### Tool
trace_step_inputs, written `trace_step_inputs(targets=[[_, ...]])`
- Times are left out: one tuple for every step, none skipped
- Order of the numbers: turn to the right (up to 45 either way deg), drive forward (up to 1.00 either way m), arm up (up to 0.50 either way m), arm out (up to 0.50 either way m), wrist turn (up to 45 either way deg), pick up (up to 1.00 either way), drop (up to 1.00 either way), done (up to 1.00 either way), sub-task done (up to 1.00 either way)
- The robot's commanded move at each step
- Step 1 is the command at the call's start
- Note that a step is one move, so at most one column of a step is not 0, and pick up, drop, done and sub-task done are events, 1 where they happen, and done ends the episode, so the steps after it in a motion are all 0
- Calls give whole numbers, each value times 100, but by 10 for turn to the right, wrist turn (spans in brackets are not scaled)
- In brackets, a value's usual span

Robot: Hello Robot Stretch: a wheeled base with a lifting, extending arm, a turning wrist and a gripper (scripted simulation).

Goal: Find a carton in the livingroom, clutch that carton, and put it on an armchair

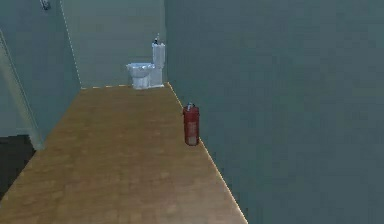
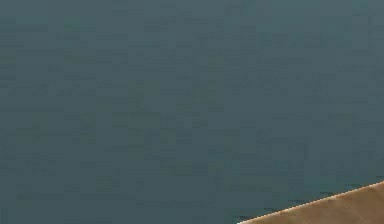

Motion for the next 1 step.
trace_step_inputs(targets=[[-420,0,0,0,0,0,0,0,0]])
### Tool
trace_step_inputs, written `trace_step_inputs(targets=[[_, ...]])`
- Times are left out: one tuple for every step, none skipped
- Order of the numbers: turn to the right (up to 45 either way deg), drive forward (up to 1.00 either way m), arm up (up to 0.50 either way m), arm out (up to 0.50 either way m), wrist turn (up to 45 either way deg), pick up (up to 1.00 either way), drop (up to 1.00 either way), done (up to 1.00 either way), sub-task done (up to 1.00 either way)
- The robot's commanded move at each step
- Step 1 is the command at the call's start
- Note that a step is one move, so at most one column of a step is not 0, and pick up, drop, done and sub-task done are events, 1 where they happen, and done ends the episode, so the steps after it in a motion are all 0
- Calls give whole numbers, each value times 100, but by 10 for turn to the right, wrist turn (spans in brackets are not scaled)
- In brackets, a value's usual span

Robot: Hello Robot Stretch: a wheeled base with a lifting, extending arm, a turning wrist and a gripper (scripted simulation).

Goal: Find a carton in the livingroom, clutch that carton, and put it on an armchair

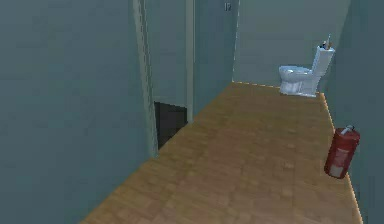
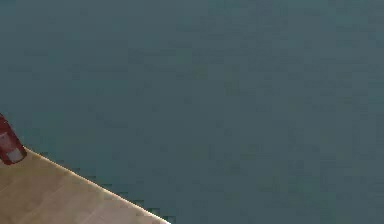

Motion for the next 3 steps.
trace_step_inputs(targets=[[0,100,0,0,0,0,0,0,0],[0,95,0,0,0,0,0,0,0],[-210,0,0,0,0,0,0,0,0]])
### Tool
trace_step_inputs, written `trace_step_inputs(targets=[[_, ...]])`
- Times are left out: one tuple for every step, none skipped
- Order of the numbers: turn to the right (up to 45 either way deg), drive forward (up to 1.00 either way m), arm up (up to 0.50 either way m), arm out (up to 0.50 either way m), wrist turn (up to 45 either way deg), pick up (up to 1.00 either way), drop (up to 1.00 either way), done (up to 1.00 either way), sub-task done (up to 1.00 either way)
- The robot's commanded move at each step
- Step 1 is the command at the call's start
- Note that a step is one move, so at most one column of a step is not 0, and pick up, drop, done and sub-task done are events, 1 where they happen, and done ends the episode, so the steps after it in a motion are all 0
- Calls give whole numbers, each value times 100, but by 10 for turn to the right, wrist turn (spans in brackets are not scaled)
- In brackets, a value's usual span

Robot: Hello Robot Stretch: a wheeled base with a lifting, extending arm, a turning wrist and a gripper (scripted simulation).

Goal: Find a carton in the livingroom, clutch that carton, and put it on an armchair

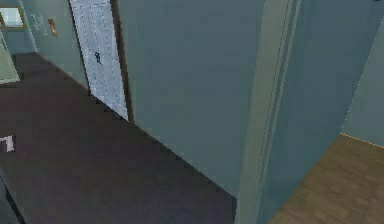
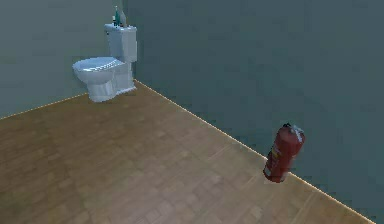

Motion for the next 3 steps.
trace_step_inputs(targets=[[0,25,0,0,0,0,0,0,0],[-150,0,0,0,0,0,0,0,0],[0,80,0,0,0,0,0,0,0]])
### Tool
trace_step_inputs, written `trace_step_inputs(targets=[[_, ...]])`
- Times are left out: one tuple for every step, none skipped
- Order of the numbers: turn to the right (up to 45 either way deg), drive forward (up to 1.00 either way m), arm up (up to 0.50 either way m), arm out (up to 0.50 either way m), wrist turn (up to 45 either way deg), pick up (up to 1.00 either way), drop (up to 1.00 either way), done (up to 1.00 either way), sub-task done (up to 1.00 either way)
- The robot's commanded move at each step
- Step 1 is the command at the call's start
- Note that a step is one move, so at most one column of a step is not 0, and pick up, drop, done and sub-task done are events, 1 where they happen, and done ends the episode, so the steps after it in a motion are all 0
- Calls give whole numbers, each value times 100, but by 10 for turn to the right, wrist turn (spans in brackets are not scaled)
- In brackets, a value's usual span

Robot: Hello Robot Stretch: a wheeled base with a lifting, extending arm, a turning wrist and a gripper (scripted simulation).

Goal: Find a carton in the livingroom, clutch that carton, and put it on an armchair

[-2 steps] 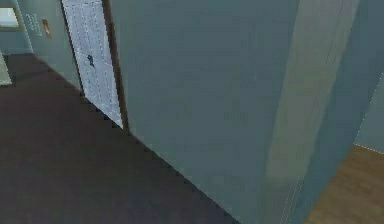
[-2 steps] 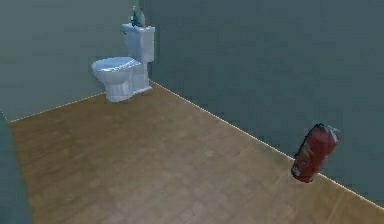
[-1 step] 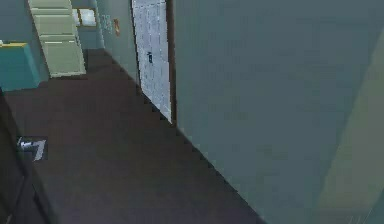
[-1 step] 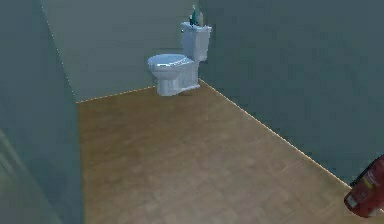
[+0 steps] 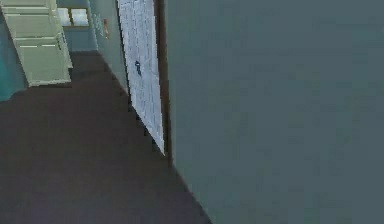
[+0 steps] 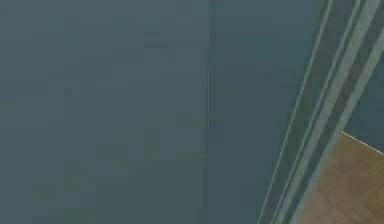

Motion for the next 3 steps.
trace_step_inputs(targets=[[-240,0,0,0,0,0,0,0,0],[0,100,0,0,0,0,0,0,0],[-30,0,0,0,0,0,0,0,0]])
